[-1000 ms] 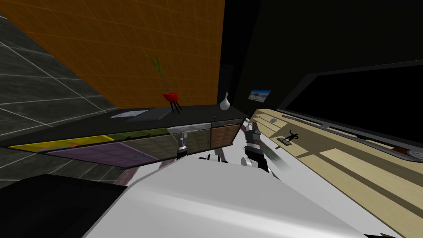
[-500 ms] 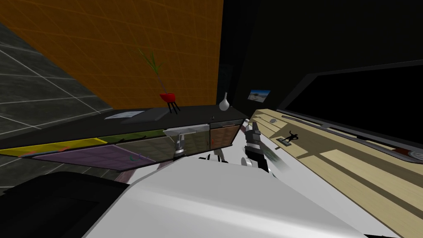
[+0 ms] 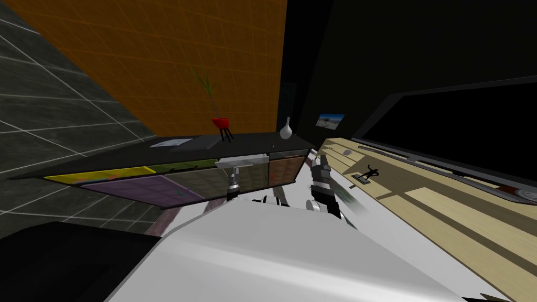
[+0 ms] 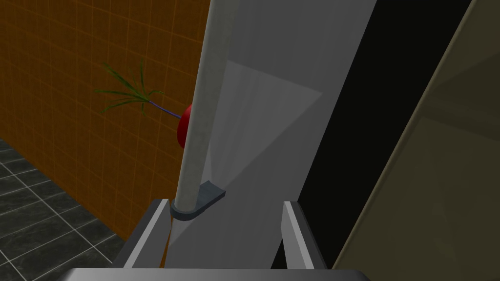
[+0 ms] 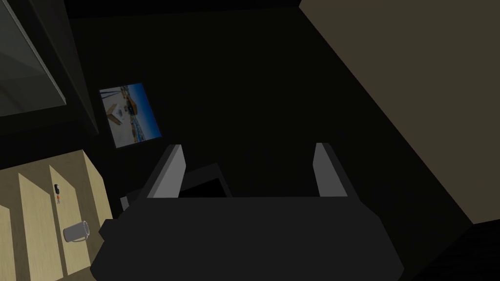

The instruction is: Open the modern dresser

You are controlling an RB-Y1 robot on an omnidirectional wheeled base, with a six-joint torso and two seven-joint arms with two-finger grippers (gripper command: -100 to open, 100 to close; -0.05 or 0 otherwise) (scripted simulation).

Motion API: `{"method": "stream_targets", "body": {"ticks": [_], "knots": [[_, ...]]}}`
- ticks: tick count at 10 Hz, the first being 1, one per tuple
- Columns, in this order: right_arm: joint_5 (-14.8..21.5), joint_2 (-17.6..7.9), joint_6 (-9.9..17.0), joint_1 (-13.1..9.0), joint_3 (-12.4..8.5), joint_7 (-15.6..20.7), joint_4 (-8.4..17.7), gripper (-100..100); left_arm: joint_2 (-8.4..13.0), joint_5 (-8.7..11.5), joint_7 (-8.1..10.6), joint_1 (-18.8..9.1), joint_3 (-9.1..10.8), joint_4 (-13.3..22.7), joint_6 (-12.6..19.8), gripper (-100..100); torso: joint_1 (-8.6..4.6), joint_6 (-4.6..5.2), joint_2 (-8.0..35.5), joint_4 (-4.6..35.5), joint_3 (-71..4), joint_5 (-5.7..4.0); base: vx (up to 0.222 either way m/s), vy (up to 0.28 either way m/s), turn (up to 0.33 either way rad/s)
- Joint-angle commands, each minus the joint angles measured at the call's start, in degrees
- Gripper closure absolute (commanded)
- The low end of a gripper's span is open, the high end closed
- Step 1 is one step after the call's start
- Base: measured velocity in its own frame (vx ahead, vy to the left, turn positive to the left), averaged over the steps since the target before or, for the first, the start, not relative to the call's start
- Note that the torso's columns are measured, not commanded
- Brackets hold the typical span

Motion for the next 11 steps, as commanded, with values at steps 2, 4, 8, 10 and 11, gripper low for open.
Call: {"method": "stream_targets", "body": {"ticks": [2,4,8,10,11], "knots": [[0.0,0.0,0.0,0.0,0.0,0.0,0.0,0,-2.6,-1.9,-2.43,-7.2,0.96,5.6,1.7,100,0.04,0.05,0.2,0.0,0.1,0.07,-0.174,0.038,0.086],[0.0,0.0,0.0,0.0,0.0,0.0,0.0,0,-3.4,-2.6,-3.23,-10.8,1.2,7.2,2.2,100,0.07,0.01,0.3,0.1,0.2,0.0,-0.181,0.056,0.039],[0.0,0.0,0.0,0.0,0.0,0.0,0.0,0,-5.1,-3.9,-4.83,-15.8,1.7,10.5,3.4,100,-0.18,-0.01,0.3,0.2,0.1,-0.16,-0.09,0.03,0.047],[0.0,0.0,0.0,0.0,0.0,0.0,0.0,0,-5.9,-4.6,-5.63,-18.3,1.95,12.1,3.9,100,-0.18,0.03,0.5,0.3,0.3,-0.16,-0.103,0.037,0.037],[0.0,0.0,0.0,0.0,0.0,0.0,0.0,0,-5.9,-4.5,-5.45,-17.4,1.77,12.9,3.4,100,-0.23,0.0,0.5,0.3,0.3,-0.18,-0.033,0.005,-0.016]]}}
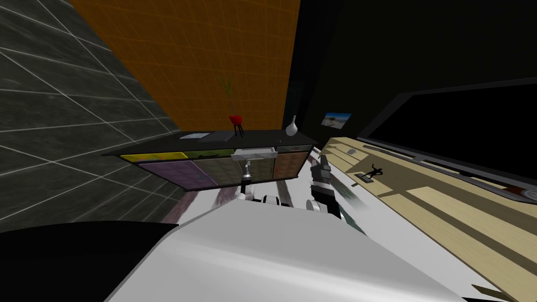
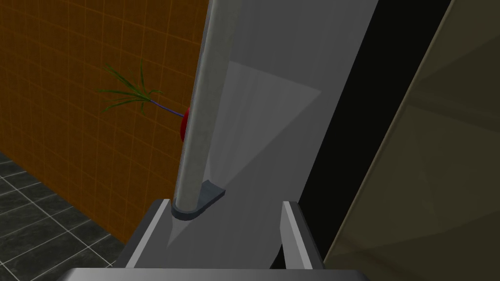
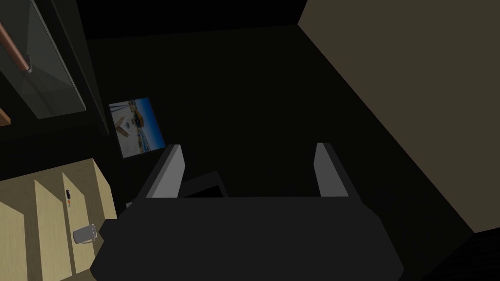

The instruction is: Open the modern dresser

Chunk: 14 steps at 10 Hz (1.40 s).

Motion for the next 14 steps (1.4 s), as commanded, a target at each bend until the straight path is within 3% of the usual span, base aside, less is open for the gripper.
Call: {"method": "stream_targets", "body": {"ticks": [1,7,9,10,12,13,14], "knots": [[0.0,0.0,0.0,0.0,0.0,0.0,0.0,0,0.1,0.1,-0.33,-1.8,0.14,-0.2,2.2,-100,-0.04,-0.01,-0.2,0.0,-0.1,0.0,-0.051,-0.005,0.052],[0.0,0.0,0.0,0.0,0.0,0.0,0.0,0,0.5,0.5,-1.06,-6.3,0.6,-1.7,7.9,-100,-0.13,0.14,0.0,0.0,0.0,-0.03,-0.055,-0.006,0.036],[0.0,0.0,0.0,0.0,0.0,0.0,0.0,0,0.5,0.5,-1.06,-6.3,0.6,-1.7,7.9,-100,-0.19,0.13,0.1,0.2,0.1,-0.1,-0.026,-0.001,0.002],[0.0,0.0,0.0,0.0,0.0,0.0,0.0,0,0.6,0.6,-1.36,-8.0,0.78,-2.3,10.1,-100,-0.21,0.13,0.1,0.2,0.1,-0.11,-0.043,-0.003,0.048],[0.0,0.0,0.0,0.0,0.0,0.0,0.0,0,0.7,0.7,-1.5,-8.9,0.87,-2.6,11.3,-100,-0.26,0.08,0.4,0.5,0.3,-0.2,-0.048,-0.006,0.032],[0.0,0.0,0.0,0.0,0.0,0.0,0.0,0,0.3,0.6,-1.59,-7.4,0.75,-2.3,11.6,-100,-0.29,0.13,0.5,0.5,0.3,-0.22,-0.012,0.002,0.0],[0.0,0.0,0.0,0.0,0.0,0.0,0.0,0,0.2,0.6,-1.66,-7.3,0.76,-2.0,11.9,0,-0.25,0.1,0.4,0.4,0.2,-0.15,0.0,0.0,0.0]]}}
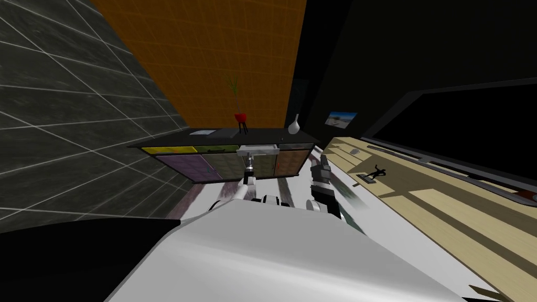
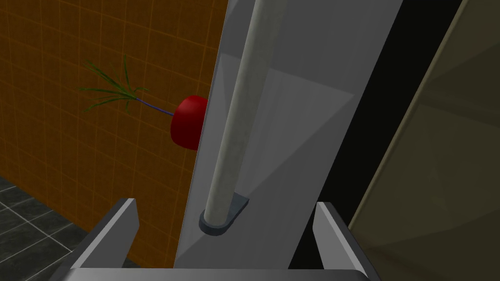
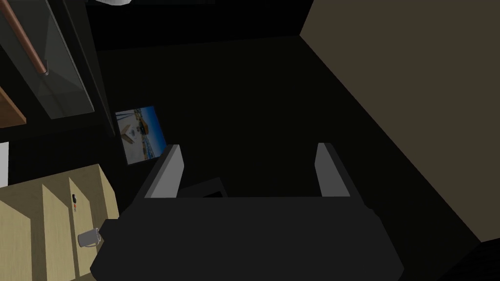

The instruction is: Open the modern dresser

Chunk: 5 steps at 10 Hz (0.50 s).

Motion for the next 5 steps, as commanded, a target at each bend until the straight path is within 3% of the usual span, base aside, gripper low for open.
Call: {"method": "stream_targets", "body": {"ticks": [1,5], "knots": [[0.0,0.0,0.0,0.0,0.0,0.0,0.0,0,-0.1,0.0,-0.01,0.3,0.0,0.2,0.2,0,0.08,0.0,-0.2,-0.2,-0.1,0.06,0.0,0.0,0.0],[0.0,0.0,0.0,0.0,0.0,0.0,0.0,0,-0.1,0.0,-0.03,0.7,0.0,0.7,0.7,0,0.25,0.02,-0.6,-0.5,-0.4,0.22,0.0,0.0,0.0]]}}
